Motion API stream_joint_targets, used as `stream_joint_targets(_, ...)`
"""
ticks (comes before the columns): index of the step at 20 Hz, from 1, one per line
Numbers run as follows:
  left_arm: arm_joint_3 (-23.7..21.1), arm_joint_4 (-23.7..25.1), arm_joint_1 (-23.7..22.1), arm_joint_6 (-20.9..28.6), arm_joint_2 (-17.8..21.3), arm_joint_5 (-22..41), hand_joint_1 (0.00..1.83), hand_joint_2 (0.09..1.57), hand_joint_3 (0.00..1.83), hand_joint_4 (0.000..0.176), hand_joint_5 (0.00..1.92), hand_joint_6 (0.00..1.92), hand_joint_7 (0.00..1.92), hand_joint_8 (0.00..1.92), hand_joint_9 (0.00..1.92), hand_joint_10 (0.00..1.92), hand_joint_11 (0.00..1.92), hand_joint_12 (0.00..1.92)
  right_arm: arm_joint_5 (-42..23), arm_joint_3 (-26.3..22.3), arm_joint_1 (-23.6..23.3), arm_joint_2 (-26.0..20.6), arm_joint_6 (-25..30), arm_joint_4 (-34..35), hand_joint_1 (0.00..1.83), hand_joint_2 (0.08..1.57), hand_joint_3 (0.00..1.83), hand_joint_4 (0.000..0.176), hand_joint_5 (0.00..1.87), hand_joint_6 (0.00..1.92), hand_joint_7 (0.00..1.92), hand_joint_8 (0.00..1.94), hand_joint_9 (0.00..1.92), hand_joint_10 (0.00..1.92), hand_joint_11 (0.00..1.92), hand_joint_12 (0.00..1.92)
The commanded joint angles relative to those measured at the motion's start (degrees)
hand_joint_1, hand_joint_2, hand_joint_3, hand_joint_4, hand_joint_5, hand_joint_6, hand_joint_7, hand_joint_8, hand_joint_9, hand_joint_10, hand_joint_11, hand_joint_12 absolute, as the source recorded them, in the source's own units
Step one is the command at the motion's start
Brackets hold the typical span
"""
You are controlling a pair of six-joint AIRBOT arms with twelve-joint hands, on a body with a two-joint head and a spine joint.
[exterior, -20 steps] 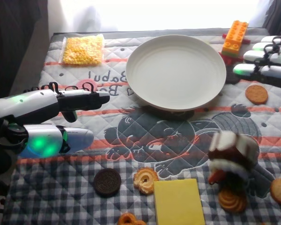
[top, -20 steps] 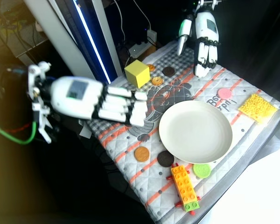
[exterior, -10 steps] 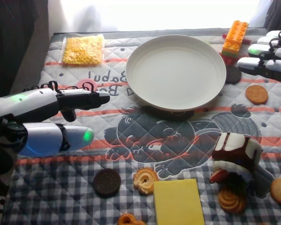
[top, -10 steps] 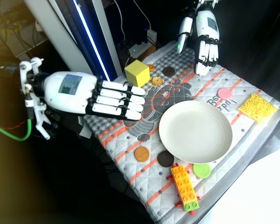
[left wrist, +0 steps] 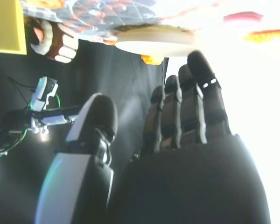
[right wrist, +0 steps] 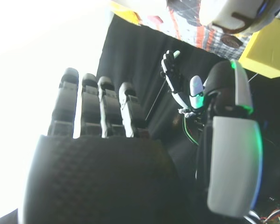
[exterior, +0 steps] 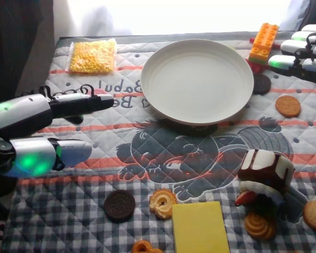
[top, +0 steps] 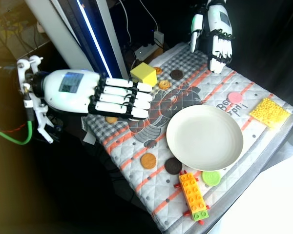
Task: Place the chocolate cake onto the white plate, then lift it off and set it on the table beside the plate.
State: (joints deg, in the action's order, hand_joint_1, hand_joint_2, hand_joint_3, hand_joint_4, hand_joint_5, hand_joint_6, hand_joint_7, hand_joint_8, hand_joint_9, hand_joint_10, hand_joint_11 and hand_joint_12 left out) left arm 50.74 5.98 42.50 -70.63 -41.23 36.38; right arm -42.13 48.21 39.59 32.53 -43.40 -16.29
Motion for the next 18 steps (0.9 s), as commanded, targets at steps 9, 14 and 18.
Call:
stream_joint_targets(9,-1.0,-1.3,-0.1,0.3,2.6,10.0,0.38,1.26,0.00,0.022,0.00,0.00,0.00,0.00,0.00,0.00,0.00,0.00,-8.6,-1.1,-0.4,-1.6,-2.9,3.4,0.67,1.00,0.00,0.057,0.00,0.00,0.00,0.00,0.00,0.00,0.00,0.00)
stream_joint_targets(14,-1.2,-1.7,-0.2,0.3,2.9,10.7,0.31,1.23,0.00,0.069,0.00,0.00,0.00,0.00,0.00,0.00,0.00,0.00,-8.7,-1.2,-0.4,-1.2,-3.4,4.1,0.71,0.99,0.00,0.081,0.00,0.00,0.00,0.00,0.00,0.00,0.00,0.00)
stream_joint_targets(18,-1.0,-2.1,-0.2,0.2,2.7,11.2,0.26,1.22,0.00,0.072,0.00,0.00,0.00,0.00,0.00,0.00,0.00,0.00,-9.0,-1.3,0.0,-0.9,-4.0,4.7,0.66,0.99,0.00,0.085,0.00,0.00,0.00,0.00,0.00,0.00,0.00,0.00)
